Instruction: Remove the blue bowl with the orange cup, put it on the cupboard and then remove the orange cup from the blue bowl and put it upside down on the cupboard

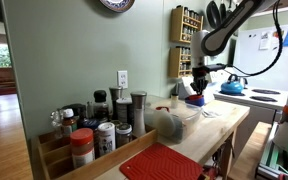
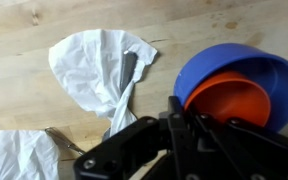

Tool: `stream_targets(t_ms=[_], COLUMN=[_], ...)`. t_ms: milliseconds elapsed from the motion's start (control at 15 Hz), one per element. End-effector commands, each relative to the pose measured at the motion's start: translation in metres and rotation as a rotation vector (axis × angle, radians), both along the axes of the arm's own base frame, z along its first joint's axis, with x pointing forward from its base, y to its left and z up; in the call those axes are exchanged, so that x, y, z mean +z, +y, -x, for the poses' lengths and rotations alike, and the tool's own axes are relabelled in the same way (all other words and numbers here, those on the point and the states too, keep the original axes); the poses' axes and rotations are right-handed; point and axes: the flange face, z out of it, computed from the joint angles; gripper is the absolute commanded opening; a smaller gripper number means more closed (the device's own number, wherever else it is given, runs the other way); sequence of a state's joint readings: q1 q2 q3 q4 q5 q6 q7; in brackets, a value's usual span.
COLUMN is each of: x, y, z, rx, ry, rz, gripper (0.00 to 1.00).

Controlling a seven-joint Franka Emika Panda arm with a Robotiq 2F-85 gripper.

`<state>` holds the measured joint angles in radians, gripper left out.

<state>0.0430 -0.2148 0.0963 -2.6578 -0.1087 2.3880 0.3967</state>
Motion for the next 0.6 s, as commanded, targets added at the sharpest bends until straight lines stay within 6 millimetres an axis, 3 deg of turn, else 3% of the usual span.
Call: stream_targets(t_ms=[0, 267, 467, 533], x=[-0.033, -0.059, -0.065, -0.064], y=[-0.006, -0.014, -0.016, -0.016], z=[0.012, 0.015, 0.005, 0.005], rx=[-0.116, -0.27, -0.341, -0.354], ry=[-0.026, -0.089, -0.143, -0.161], rz=[-0.013, -0.009, -0.013, -0.004], gripper=[0.02, 0.02, 0.04, 0.28])
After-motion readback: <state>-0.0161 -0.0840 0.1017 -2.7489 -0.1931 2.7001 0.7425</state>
